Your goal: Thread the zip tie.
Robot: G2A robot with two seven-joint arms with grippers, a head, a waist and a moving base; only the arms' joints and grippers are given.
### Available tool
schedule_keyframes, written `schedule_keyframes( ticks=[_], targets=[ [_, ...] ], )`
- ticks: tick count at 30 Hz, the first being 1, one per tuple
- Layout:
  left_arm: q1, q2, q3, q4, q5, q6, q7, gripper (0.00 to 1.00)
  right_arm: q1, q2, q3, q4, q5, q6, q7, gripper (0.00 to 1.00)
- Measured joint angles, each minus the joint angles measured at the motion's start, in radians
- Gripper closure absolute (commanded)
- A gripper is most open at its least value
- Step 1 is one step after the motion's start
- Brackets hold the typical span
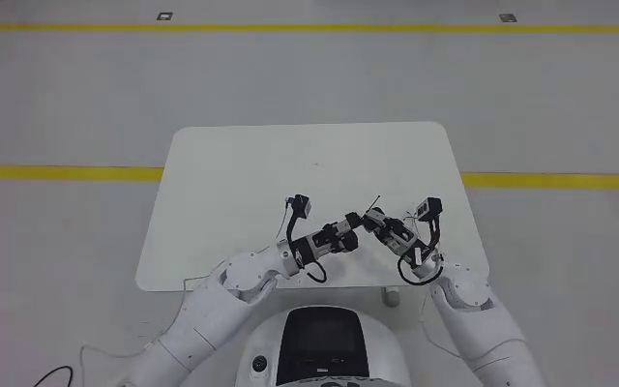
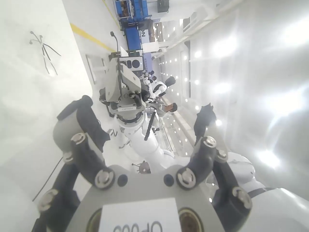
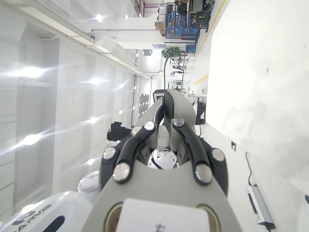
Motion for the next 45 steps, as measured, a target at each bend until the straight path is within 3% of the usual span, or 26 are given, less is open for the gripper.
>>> schedule_keyframes(
  ticks=[6,10,20,21,22,24,25,31,45],
  targets=[
    [0.002,0.002,0.005,0.0,0.055,0.021,0.024,0.0,0.0,-0.001,-0.004,-0.002,-0.014,0.023,-0.028,1.0],
    [-0.004,0.004,0.008,0.003,0.079,0.018,0.0,0.0,-0.002,0.0,-0.006,-0.007,-0.004,0.028,-0.02,1.0],
    [0.004,0.006,0.002,-0.002,0.074,0.023,0.02,0.0,-0.011,0.001,-0.005,-0.014,-0.022,0.032,-0.031,1.0],
    [0.006,0.007,0.001,-0.002,0.071,0.022,0.02,0.13,-0.014,0.002,-0.004,-0.015,-0.027,0.031,-0.03,1.0],
    [0.007,0.007,0.0,-0.002,0.069,0.022,0.017,0.19,-0.017,0.003,-0.003,-0.016,-0.032,0.03,-0.029,1.0],
    [0.008,0.008,-0.002,0.001,0.064,0.022,0.014,0.45,-0.022,0.004,-0.002,-0.017,-0.04,0.028,-0.026,1.0],
    [0.008,0.008,-0.002,0.002,0.063,0.023,0.015,0.52,-0.024,0.004,-0.002,-0.018,-0.044,0.026,-0.027,1.0],
    [0.006,0.008,0.003,0.006,0.059,0.026,0.016,0.69,-0.029,0.005,-0.003,-0.018,-0.076,0.011,-0.045,1.0],
    [-0.005,0.007,0.017,0.018,0.083,0.049,0.019,0.83,-0.032,0.007,-0.004,-0.03,-0.116,0.0,-0.062,1.0]
  ],
)
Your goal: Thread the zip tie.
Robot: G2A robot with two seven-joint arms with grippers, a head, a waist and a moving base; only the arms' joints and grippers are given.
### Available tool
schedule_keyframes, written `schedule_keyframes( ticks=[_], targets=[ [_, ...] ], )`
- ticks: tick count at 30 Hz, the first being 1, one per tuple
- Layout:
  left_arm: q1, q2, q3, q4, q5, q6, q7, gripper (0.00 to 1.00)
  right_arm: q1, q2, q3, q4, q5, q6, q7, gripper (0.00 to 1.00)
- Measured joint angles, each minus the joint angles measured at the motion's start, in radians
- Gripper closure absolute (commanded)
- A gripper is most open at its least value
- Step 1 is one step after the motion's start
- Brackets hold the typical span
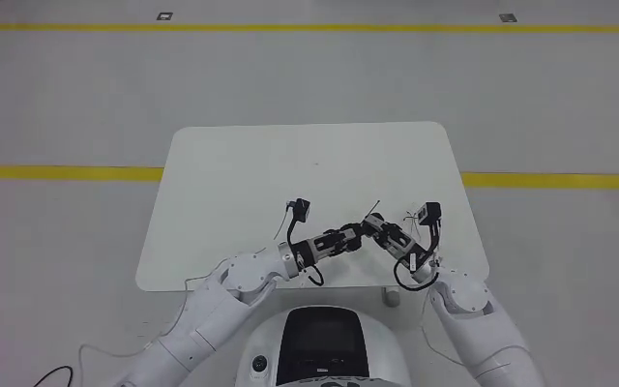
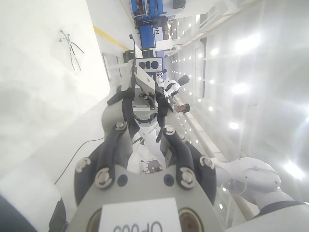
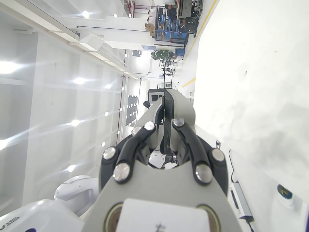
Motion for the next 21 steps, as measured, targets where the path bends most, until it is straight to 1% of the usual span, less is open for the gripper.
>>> schedule_keyframes(
  ticks=[2,6,9,13,16,21],
  targets=[
    [-0.001,0.0,0.002,0.002,-0.002,0.0,0.0,0.83,0.0,0.0,-0.001,-0.002,-0.002,0.0,0.002,1.0],
    [-0.003,0.0,0.003,0.006,-0.004,-0.001,0.0,0.88,0.0,0.0,-0.003,-0.003,-0.008,0.0,0.004,1.0],
    [-0.005,0.0,0.004,0.008,-0.004,0.0,0.0,0.85,0.0,0.0,-0.004,-0.003,-0.01,0.0,0.004,1.0],
    [-0.006,-0.001,0.006,0.011,-0.005,0.001,0.0,0.86,-0.001,0.0,-0.004,-0.006,-0.012,0.0,0.009,1.0],
    [-0.008,-0.001,0.008,0.014,-0.007,0.002,0.001,0.84,-0.004,0.001,-0.002,-0.011,-0.014,0.0,0.01,1.0],
    [-0.01,-0.002,0.01,0.018,-0.011,0.005,0.006,0.85,-0.01,0.001,0.003,-0.019,-0.021,0.0,0.013,1.0]
  ],
)
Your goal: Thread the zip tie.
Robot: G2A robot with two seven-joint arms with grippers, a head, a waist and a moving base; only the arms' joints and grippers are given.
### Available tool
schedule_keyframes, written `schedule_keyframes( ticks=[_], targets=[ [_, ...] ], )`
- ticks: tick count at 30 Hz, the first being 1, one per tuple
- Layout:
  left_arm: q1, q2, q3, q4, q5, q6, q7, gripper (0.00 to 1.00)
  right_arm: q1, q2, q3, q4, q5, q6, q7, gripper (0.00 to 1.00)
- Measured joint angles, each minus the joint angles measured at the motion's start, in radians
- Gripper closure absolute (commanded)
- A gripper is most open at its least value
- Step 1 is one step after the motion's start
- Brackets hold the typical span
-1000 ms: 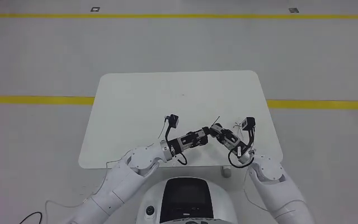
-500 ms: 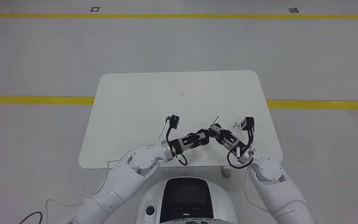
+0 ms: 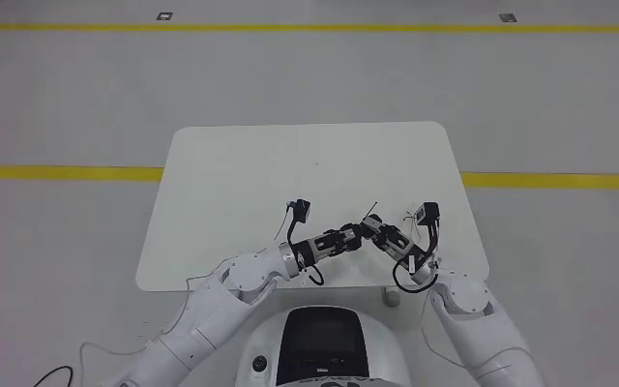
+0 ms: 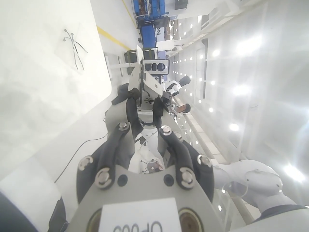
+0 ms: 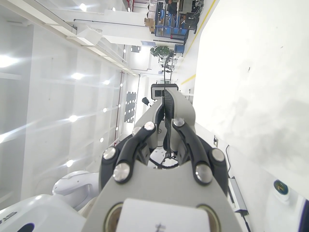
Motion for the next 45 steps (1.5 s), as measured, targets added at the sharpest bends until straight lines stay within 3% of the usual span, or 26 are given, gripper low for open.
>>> schedule_keyframes(
  ticks=[5,10,17,18,19,31,39,45],
  targets=[
    [-0.001,-0.001,0.001,0.003,-0.005,0.001,0.004,0.88,-0.004,0.0,0.003,-0.001,-0.003,0.0,0.0,1.0],
    [-0.003,-0.001,0.002,0.004,-0.006,0.003,0.004,1.0,-0.004,0.001,0.003,0.001,-0.006,0.0,0.001,1.0],
    [-0.005,-0.001,0.005,0.009,-0.006,0.008,0.005,1.0,-0.004,0.001,0.001,0.001,-0.01,0.0,0.0,1.0],
    [-0.005,-0.001,0.005,0.01,-0.006,0.008,0.006,1.0,-0.004,0.001,0.001,0.002,-0.01,0.0,0.002,0.56],
    [-0.005,-0.001,0.005,0.01,-0.006,0.008,0.006,1.0,-0.003,0.001,0.0,0.002,-0.011,0.0,0.005,0.0],
    [0.003,0.006,-0.011,0.01,-0.011,-0.01,-0.012,1.0,-0.001,0.006,0.017,0.006,-0.004,0.0,0.022,0.0],
    [0.022,0.024,-0.038,-0.001,0.008,-0.041,-0.095,1.0,0.019,0.011,0.037,0.023,0.013,0.007,0.049,0.0],
    [0.022,0.024,-0.038,-0.001,0.008,-0.044,-0.1,1.0,0.019,0.011,0.037,0.022,0.013,0.007,0.048,0.0]
  ],
)
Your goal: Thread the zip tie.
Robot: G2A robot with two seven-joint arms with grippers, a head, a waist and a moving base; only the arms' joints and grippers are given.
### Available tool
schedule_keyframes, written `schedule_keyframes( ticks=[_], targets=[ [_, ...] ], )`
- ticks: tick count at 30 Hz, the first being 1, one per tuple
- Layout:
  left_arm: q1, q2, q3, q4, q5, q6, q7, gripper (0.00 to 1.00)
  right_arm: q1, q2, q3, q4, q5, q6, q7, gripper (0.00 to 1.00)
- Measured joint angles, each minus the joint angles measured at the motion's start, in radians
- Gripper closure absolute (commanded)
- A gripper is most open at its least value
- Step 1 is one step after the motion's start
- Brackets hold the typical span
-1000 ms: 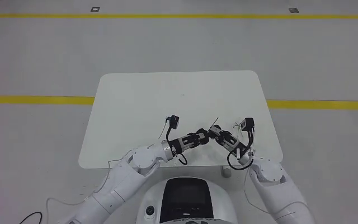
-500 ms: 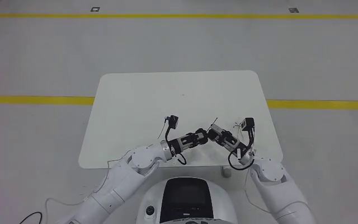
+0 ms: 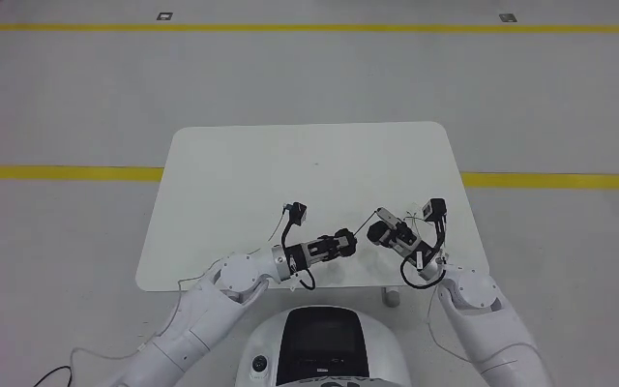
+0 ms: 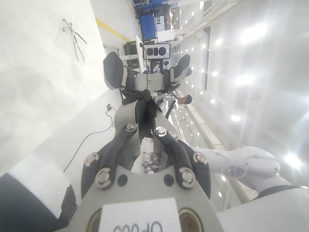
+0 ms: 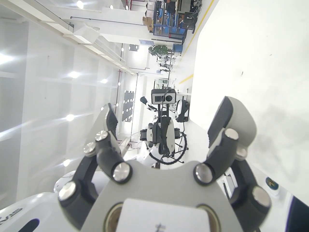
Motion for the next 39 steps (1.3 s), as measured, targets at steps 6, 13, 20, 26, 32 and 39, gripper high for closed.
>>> schedule_keyframes(
  ticks=[6,13,20,26,32,39],
  targets=[
    [0.0,0.0,0.0,0.0,0.0,0.0,0.0,1.0,0.0,0.0,0.0,0.0,0.0,0.0,0.0,0.0],
    [0.0,0.0,0.0,0.0,0.0,0.0,0.0,1.0,0.0,0.0,0.0,0.0,0.0,0.0,0.0,0.0],
    [0.0,0.0,0.0,0.0,0.0,0.0,0.0,1.0,0.0,0.0,0.0,0.0,0.0,0.0,0.0,0.0],
    [0.0,0.0,0.0,0.0,0.0,0.0,0.0,1.0,0.0,0.0,0.0,0.0,0.0,0.0,0.0,0.0],
    [0.0,0.0,0.0,0.0,0.0,0.0,0.0,1.0,0.0,0.0,0.0,0.0,0.0,0.0,0.0,0.0],
    [0.013,0.008,-0.016,0.014,-0.059,0.016,-0.059,1.0,0.0,0.0,0.0,0.0,0.0,0.0,0.0,0.0]
  ],
)
